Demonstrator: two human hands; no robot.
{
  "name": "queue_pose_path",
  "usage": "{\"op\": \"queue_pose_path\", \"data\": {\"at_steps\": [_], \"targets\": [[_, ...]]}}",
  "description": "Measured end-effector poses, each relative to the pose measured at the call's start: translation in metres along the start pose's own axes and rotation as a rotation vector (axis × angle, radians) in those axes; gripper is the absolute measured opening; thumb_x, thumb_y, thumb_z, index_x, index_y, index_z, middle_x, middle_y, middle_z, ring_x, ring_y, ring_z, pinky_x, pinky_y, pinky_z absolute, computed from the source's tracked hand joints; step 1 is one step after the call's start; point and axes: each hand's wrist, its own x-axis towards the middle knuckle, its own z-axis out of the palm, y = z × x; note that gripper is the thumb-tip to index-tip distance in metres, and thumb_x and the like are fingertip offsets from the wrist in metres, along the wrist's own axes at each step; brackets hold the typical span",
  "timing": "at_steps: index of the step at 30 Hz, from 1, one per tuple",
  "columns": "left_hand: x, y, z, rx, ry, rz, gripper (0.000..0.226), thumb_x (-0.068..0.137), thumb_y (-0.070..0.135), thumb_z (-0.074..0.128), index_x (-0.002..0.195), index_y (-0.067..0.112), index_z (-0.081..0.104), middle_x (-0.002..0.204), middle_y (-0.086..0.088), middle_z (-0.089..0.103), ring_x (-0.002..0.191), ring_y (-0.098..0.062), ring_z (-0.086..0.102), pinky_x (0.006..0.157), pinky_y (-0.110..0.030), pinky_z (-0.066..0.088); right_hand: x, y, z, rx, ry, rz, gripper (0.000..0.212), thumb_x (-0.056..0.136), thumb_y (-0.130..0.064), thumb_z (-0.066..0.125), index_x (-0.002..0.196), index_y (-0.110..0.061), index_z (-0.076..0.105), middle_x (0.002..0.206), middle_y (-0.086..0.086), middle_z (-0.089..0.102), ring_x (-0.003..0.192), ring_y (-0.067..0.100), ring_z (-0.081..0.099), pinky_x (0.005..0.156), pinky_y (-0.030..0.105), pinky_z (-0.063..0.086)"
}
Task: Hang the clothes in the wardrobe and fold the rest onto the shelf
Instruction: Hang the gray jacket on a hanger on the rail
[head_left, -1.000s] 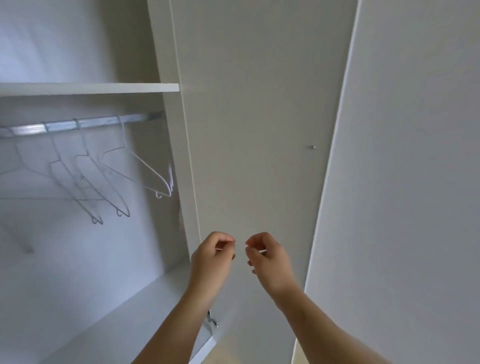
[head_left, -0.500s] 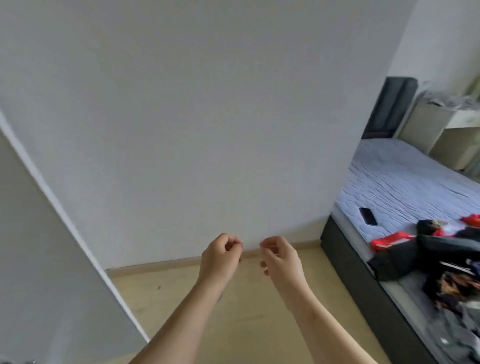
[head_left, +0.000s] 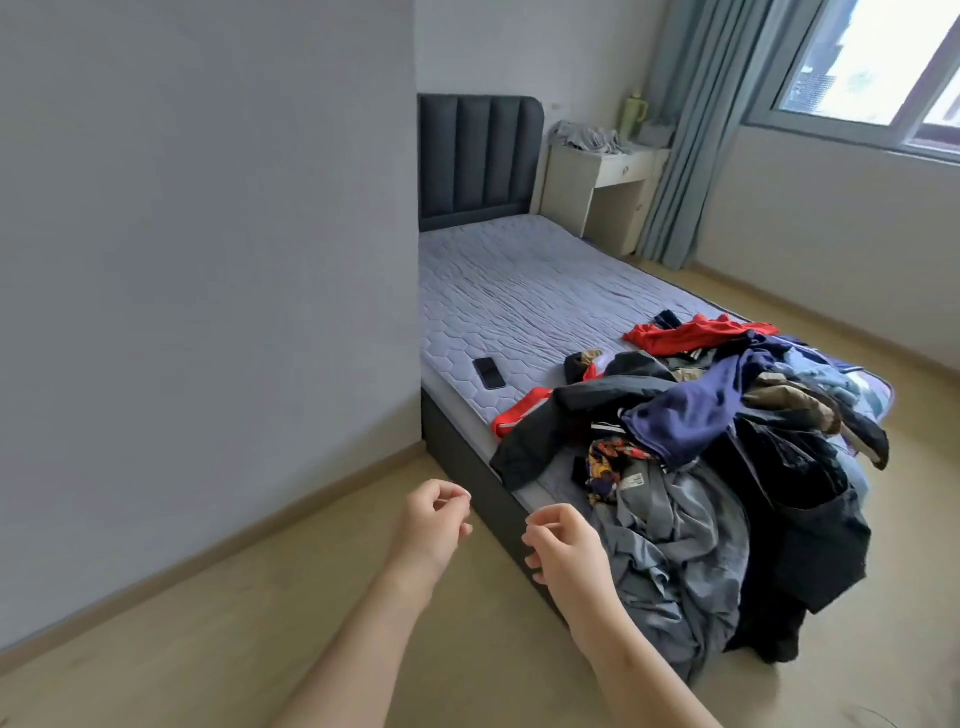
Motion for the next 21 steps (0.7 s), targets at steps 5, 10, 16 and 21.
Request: {"op": "queue_pose_path", "data": {"at_steps": [5,10,16,21], "targets": [[0.056,0.008,0.081,0.114,-0.152,-0.002,0.017,0.090,0.014,0.051,0.077,0.020,0.059,0.077,0.000,0.060,0.066,-0.011,0.059,0.058,-0.023,0.041,0.053,0.029,-0.056,0.032,0.131,0.100,0.015,0.086,-0.013,0.049,0.081,-0.024,0.058,0.078,-0.002,0.064,0.067,0.013,0.058,0.063,0.030,0.048],[0.130,0.022,0.157,0.189,-0.268,0.021,0.016,0.091,0.019,0.052,0.078,0.024,0.061,0.079,0.004,0.063,0.069,-0.010,0.062,0.061,-0.023,0.045,0.126,0.045,-0.100,0.046,0.241,0.169,0.015,0.087,-0.011,0.047,0.082,-0.021,0.057,0.072,0.001,0.061,0.064,0.015,0.054,0.062,0.030,0.044],[0.225,0.050,0.233,0.277,-0.385,-0.013,0.018,0.090,0.017,0.052,0.075,0.023,0.060,0.077,0.004,0.062,0.063,-0.009,0.060,0.071,-0.028,0.051,0.230,0.040,-0.137,0.005,0.317,0.258,0.015,0.086,-0.010,0.047,0.082,-0.021,0.058,0.071,-0.002,0.061,0.064,0.015,0.054,0.050,0.026,0.045],[0.293,0.059,0.291,0.401,-0.461,-0.042,0.018,0.089,0.017,0.050,0.075,0.024,0.059,0.077,0.004,0.062,0.065,-0.009,0.060,0.058,-0.022,0.043,0.303,0.043,-0.160,0.017,0.351,0.328,0.017,0.085,-0.011,0.047,0.078,-0.024,0.057,0.072,-0.003,0.062,0.068,0.015,0.058,0.063,0.030,0.048]]}}
